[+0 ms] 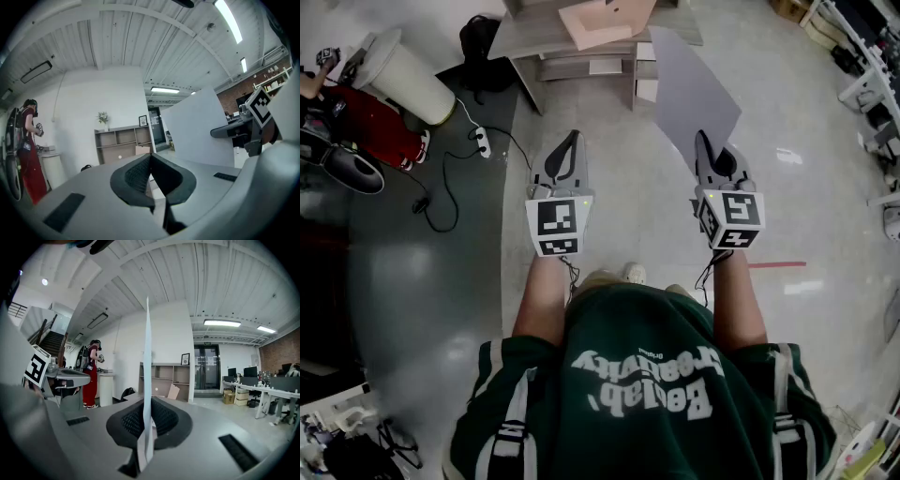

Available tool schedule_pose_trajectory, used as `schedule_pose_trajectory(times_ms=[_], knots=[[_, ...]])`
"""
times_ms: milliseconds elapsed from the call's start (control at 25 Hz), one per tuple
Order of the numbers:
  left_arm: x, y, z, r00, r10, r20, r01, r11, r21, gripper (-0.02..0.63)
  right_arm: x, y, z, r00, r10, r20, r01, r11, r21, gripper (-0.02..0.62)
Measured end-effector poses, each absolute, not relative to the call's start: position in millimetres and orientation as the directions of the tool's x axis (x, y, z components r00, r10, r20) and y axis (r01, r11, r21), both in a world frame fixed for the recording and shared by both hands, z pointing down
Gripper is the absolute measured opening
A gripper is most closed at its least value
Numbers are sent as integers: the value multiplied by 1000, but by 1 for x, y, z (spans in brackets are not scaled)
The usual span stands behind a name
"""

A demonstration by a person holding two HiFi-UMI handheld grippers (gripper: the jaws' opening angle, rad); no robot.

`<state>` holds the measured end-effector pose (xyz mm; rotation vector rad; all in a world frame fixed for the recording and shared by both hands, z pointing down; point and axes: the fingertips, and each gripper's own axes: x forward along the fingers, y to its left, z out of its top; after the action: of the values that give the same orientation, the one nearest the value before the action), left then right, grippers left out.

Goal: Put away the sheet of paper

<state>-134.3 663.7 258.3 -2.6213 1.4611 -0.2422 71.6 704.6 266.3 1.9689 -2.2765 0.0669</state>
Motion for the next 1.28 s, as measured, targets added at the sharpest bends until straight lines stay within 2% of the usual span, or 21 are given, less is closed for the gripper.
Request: schedule_pose_trajectory(times_ms=[840,1280], knots=[[-104,633,249,520,-851,75,-822,-523,-226,18,103,673,262,-148,-984,104,-989,149,2,34],[-102,552,258,512,-856,69,-828,-513,-227,18,107,596,274,-151,-982,117,-988,153,9,34]])
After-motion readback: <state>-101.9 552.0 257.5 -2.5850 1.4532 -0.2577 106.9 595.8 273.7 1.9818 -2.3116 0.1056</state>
